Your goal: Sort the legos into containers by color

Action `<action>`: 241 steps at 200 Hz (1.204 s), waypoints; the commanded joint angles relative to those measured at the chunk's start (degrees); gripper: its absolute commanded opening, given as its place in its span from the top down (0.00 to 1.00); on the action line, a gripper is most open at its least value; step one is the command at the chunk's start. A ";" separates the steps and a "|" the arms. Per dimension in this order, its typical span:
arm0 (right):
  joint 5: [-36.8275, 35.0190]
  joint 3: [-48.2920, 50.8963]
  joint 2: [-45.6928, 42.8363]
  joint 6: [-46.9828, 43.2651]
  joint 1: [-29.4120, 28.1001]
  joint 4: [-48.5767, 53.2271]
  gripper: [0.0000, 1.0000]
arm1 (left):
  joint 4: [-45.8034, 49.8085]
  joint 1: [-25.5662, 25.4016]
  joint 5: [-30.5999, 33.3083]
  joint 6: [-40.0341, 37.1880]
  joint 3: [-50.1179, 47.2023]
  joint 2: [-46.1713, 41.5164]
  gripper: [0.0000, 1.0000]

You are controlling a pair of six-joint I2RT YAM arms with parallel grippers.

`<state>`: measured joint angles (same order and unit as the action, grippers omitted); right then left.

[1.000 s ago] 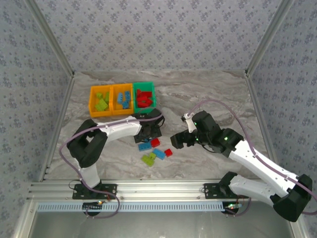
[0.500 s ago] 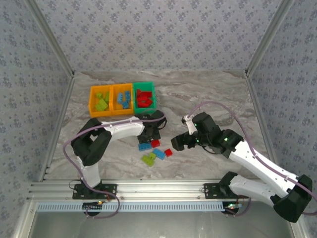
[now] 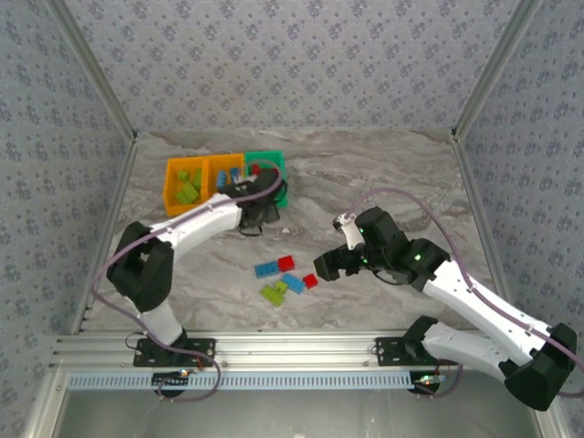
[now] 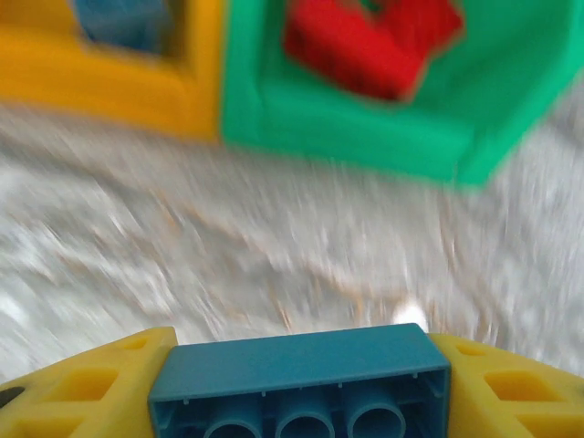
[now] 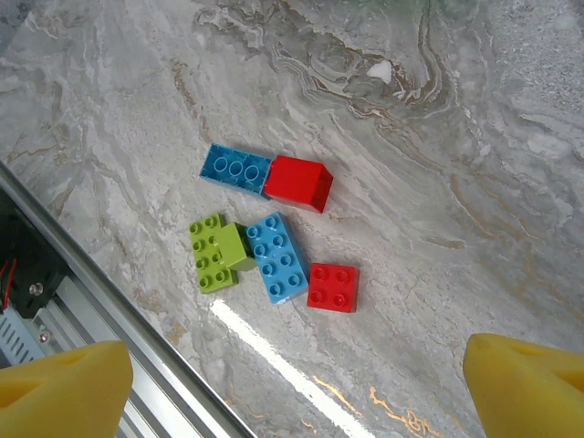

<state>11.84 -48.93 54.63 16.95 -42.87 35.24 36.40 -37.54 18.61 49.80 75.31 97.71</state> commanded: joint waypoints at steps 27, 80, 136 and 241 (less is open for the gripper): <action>-0.83 -0.47 -1.83 0.76 -0.11 1.77 0.04 | 0.39 12.02 5.74 -8.77 12.12 6.00 0.53; -2.66 -0.86 -3.75 1.35 -0.63 4.02 0.04 | 1.10 19.20 -1.81 -10.62 26.25 17.47 0.42; -4.54 -0.45 -2.52 2.85 -0.82 2.95 0.05 | 0.24 18.65 -3.06 -10.95 21.56 8.75 0.28; -8.58 -2.04 3.20 6.75 -3.87 0.57 0.05 | -1.99 13.78 -3.62 -16.81 10.41 -9.95 0.23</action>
<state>7.11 -49.50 58.28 21.12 -45.78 35.59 35.75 -20.38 15.62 37.43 89.56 93.01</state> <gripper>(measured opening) 0.946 0.754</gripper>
